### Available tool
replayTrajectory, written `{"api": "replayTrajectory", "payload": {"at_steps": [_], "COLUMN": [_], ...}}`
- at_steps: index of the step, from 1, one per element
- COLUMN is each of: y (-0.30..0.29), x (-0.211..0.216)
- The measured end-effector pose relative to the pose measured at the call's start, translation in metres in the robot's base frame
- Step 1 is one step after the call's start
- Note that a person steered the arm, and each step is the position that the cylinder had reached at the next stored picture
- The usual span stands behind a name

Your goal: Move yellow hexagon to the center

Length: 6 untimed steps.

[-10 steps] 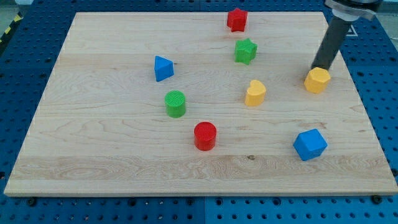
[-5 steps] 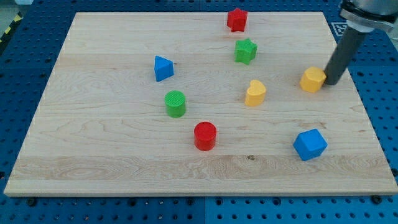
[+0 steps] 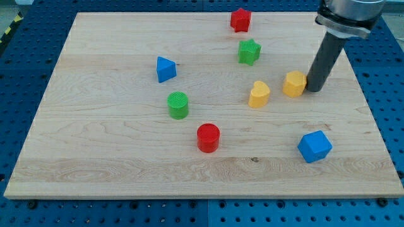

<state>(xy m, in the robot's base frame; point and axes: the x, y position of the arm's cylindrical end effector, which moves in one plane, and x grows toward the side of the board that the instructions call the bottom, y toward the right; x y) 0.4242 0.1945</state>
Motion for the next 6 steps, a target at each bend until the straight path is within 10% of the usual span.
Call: {"api": "replayTrajectory", "payload": {"at_steps": [6], "y": [-0.103], "x": [-0.014]}}
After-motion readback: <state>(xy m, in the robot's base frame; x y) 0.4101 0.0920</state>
